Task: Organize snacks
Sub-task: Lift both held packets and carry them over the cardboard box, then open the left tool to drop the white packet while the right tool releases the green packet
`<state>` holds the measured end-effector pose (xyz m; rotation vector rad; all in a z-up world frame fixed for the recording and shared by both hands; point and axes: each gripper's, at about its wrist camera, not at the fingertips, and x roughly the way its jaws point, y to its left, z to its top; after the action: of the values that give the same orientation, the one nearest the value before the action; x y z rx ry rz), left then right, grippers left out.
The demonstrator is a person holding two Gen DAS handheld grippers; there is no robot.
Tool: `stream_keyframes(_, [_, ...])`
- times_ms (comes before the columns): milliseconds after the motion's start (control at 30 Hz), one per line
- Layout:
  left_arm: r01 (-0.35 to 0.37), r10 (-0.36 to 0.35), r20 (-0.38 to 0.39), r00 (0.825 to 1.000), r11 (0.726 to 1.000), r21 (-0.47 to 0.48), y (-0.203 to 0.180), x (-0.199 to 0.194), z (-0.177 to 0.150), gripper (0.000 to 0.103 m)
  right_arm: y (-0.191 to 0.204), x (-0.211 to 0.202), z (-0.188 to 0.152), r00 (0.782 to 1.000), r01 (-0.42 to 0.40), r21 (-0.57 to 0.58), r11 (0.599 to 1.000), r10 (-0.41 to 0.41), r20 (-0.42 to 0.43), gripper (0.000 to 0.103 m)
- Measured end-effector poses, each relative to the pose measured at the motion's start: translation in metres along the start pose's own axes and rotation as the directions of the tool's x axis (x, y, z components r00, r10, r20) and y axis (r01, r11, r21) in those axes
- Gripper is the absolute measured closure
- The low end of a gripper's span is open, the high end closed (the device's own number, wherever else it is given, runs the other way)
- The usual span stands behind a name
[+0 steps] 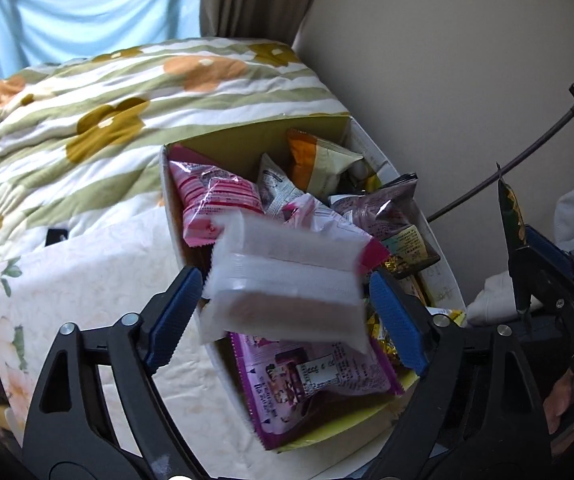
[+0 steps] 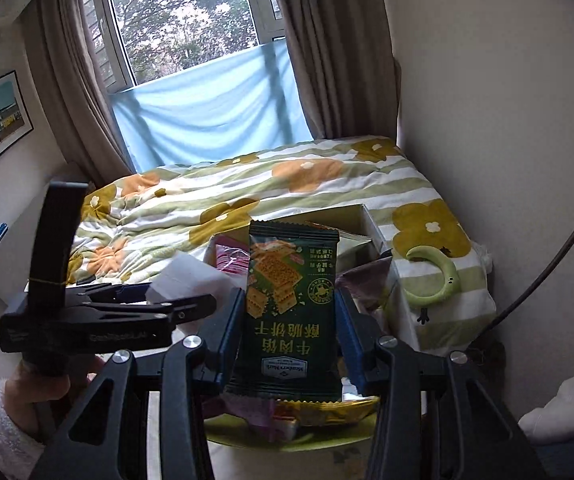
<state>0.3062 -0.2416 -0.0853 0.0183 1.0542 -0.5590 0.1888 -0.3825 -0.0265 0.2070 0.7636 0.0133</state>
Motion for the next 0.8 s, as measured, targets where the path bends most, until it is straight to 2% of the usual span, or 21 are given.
stream_keyframes(67, [-0.016,0.016,0.014,1.000,0.999,-0.031,0.001,-0.003,-0.005,0.006,-0.007,0.002,0.002,1.000,-0.019,-0.010,1.000,0.019,-0.011,0.062])
stream_keyframes(100, [-0.034,0.035,0.020,0.999,0.998,-0.044,0.006,-0.005,-0.007,0.005,-0.009,0.003,0.002,0.999,-0.029,-0.018,0.999,0.028,-0.018,0.062])
stream_keyframes(267, [-0.129,0.136,0.058,0.989,0.986,-0.106,0.022,-0.027,-0.026,0.004,-0.017,0.008,0.001,0.996,-0.084,-0.060,0.995,0.081,-0.045,0.062])
stream_keyframes(500, [-0.209,0.224,0.071,0.972,0.963,-0.169,0.031,-0.046,-0.054,0.004,-0.012,0.024,0.000,0.980,-0.182,-0.102,0.978,0.172,-0.102,0.062])
stream_keyframes(600, [-0.233,0.259,0.113,0.959,0.952,-0.199,0.030,-0.053,-0.062,0.004,-0.006,0.037,0.003,0.972,-0.204,-0.130,0.970,0.185,-0.142,0.062])
stream_keyframes(733, [-0.259,0.288,0.102,0.952,0.939,-0.226,0.031,-0.054,-0.074,0.004,-0.006,0.055,0.003,0.971,-0.197,-0.142,0.970,0.172,-0.169,0.062])
stream_keyframes(767, [-0.265,0.293,0.099,0.951,0.937,-0.228,0.031,-0.057,-0.077,0.004,-0.006,0.059,0.002,0.973,-0.183,-0.145,0.972,0.157,-0.170,0.058])
stream_keyframes(800, [-0.272,0.300,0.099,0.949,0.935,-0.227,0.031,-0.059,-0.082,0.004,-0.006,0.062,0.001,0.976,-0.159,-0.151,0.976,0.132,-0.171,0.048])
